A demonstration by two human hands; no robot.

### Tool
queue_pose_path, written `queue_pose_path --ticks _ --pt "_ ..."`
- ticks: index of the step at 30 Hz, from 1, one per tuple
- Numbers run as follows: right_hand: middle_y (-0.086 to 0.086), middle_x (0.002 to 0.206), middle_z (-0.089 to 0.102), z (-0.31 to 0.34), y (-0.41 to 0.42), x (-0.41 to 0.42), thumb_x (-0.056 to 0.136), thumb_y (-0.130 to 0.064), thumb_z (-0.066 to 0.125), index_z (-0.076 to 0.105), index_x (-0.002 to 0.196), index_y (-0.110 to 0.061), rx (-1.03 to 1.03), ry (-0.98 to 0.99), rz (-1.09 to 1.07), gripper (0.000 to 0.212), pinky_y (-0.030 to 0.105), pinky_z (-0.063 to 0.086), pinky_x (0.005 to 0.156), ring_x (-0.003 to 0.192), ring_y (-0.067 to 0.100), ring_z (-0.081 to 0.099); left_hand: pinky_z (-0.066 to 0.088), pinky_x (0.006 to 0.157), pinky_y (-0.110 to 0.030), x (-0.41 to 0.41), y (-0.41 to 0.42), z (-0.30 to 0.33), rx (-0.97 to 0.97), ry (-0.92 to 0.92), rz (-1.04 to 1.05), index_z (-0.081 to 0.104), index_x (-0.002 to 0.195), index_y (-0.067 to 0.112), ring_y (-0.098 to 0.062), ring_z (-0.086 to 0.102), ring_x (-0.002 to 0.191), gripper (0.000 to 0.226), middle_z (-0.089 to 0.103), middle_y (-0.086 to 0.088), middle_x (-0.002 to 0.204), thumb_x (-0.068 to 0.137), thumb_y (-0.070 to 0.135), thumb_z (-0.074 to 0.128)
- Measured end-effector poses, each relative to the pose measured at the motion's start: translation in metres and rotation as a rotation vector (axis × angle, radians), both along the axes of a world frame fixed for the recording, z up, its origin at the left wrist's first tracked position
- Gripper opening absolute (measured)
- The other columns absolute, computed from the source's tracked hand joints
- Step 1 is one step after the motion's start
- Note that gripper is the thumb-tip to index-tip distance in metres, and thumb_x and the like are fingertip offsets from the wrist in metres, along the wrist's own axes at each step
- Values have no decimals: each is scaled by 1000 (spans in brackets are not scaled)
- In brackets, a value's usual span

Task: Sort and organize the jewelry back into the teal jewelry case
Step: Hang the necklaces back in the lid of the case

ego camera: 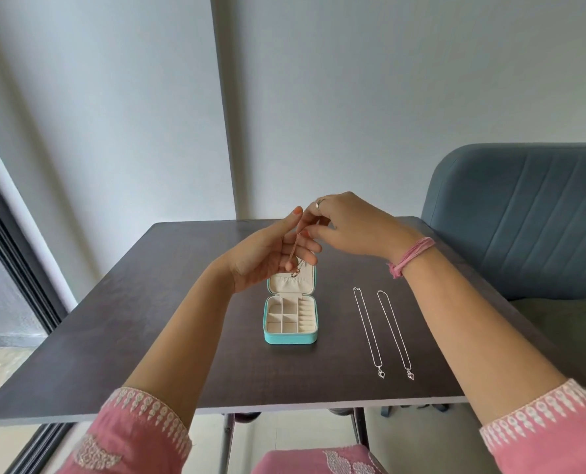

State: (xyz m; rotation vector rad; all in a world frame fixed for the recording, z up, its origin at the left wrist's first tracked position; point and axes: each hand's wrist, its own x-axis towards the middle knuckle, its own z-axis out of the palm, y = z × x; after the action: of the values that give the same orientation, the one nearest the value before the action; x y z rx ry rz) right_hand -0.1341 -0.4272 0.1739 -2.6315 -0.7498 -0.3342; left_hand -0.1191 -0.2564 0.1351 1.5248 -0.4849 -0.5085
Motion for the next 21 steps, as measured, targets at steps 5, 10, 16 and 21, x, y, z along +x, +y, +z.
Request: queue_pose_path --ticks 5,10,16,21 --pt "-11 88 64 -4 0 10 92 -16 57 71 98 -19 45 -17 -9 15 10 38 68 76 -2 55 40 77 -31 11 4 -20 -152 48 66 65 82 11 -11 49 54 40 60 -1 69 87 48 50" --pt "-17 80 57 -2 4 15 93 -18 58 71 96 -19 37 -49 4 13 8 36 63 66 -4 49 46 78 -29 21 5 -38 -430 203 158 68 89 13 -11 60 63 29 66 0 77 84 39 57" --pt "-16 82 59 -2 9 26 93 -15 57 71 97 -17 -1 -24 4 14 9 36 65 70 -5 51 47 94 -33 33 12 -57 -605 293 326 68 90 11 -16 67 84 18 70 -3 88 89 26 57" --pt "-17 83 60 -10 13 37 92 -17 58 72 96 -19 -32 8 -6 15 20 43 74 73 -4 53 48 93 -32 50 26 -74 -612 281 490 63 95 9 -13 66 73 12 66 0 75 93 16 54"
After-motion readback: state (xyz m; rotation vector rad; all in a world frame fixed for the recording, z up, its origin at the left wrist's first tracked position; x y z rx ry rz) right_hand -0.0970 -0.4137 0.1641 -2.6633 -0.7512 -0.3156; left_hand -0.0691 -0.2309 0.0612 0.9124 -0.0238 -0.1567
